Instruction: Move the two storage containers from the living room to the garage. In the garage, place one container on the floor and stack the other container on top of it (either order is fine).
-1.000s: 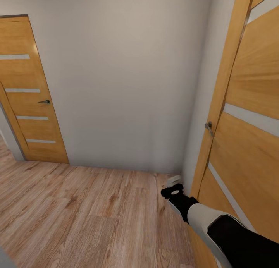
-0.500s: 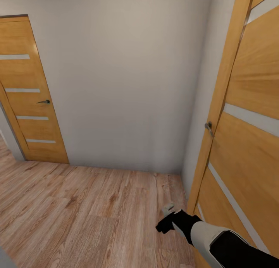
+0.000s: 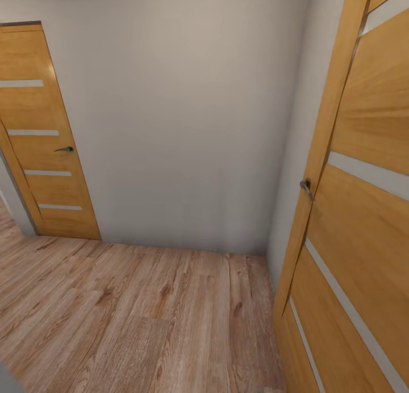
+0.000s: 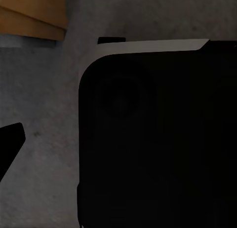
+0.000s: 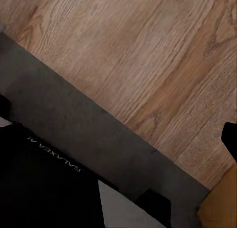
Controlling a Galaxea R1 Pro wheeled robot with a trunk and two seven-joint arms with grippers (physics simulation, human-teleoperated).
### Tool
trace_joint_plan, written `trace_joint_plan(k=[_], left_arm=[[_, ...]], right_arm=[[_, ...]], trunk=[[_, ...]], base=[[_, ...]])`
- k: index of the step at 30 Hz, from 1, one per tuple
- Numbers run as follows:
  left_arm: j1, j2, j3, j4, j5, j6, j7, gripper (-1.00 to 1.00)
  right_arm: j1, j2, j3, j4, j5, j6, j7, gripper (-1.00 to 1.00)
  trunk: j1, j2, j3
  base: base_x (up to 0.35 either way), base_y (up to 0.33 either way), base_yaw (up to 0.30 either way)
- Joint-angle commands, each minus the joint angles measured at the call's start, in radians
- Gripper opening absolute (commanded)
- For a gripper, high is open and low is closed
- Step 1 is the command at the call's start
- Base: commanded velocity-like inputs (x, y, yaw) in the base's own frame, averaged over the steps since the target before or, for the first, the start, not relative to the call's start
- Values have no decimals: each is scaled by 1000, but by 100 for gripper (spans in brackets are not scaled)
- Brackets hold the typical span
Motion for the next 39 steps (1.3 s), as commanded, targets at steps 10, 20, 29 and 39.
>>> trace_joint_plan(k=[10, 20, 29, 39], left_arm=[[0, 0, 2, 0, 3, -3, 1, 100], [0, 0, 2, -1, 4, -3, 2, 100], [0, 0, 2, -1, 4, -3, 2, 100], [0, 0, 2, -1, 3, -3, 2, 100]], right_arm=[[131, -32, -3, 4, -64, -31, -11, 100], [195, -101, -2, 4, -276, -89, -61, 100], [213, -133, -3, 4, -303, -96, -71, 100], [229, -155, -3, 4, -316, -95, -73, 100]], trunk=[[0, -1, -1], [0, -1, -1], [0, -1, -1], [0, -1, -1]], base=[[0, 0, 0], [0, 0, 0], [0, 0, 0], [0, 0, 0]])
